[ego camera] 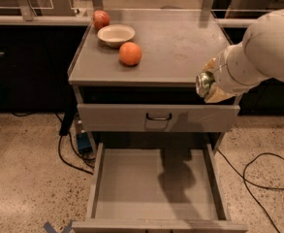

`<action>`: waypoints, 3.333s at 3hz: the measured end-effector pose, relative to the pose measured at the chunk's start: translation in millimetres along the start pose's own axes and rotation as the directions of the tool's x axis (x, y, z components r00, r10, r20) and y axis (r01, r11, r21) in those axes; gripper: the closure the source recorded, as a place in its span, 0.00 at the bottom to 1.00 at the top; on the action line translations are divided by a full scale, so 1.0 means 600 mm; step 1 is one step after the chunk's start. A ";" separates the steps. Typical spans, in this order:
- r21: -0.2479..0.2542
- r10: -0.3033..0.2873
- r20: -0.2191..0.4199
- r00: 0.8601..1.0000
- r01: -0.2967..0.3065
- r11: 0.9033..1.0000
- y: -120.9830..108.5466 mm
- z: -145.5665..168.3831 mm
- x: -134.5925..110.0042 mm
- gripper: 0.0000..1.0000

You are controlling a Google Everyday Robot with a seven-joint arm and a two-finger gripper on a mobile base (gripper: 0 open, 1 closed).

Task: Pick green can from middle drawer and place on counter

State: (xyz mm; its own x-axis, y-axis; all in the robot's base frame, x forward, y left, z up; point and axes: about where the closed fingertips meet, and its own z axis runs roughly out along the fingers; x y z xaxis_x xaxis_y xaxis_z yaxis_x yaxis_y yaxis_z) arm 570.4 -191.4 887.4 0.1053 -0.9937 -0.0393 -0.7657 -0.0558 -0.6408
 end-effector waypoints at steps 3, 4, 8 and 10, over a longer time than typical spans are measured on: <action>-0.014 -0.089 0.048 0.995 0.090 0.996 -0.082 0.091 0.010 1.00; -0.021 -0.112 0.067 0.991 0.114 0.993 -0.109 0.123 0.011 1.00; -0.089 -0.122 0.150 0.981 0.136 0.987 -0.143 0.223 -0.004 1.00; -0.089 -0.122 0.150 0.981 0.136 0.987 -0.143 0.223 -0.004 0.62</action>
Offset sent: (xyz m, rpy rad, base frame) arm 0.0882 -0.0022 -0.0121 -0.0355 0.0046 0.1085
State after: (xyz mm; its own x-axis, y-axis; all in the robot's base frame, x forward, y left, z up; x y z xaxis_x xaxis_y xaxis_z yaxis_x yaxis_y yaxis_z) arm 720.8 -171.0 839.9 0.2916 -0.9536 -0.0751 -0.7975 -0.1990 -0.5695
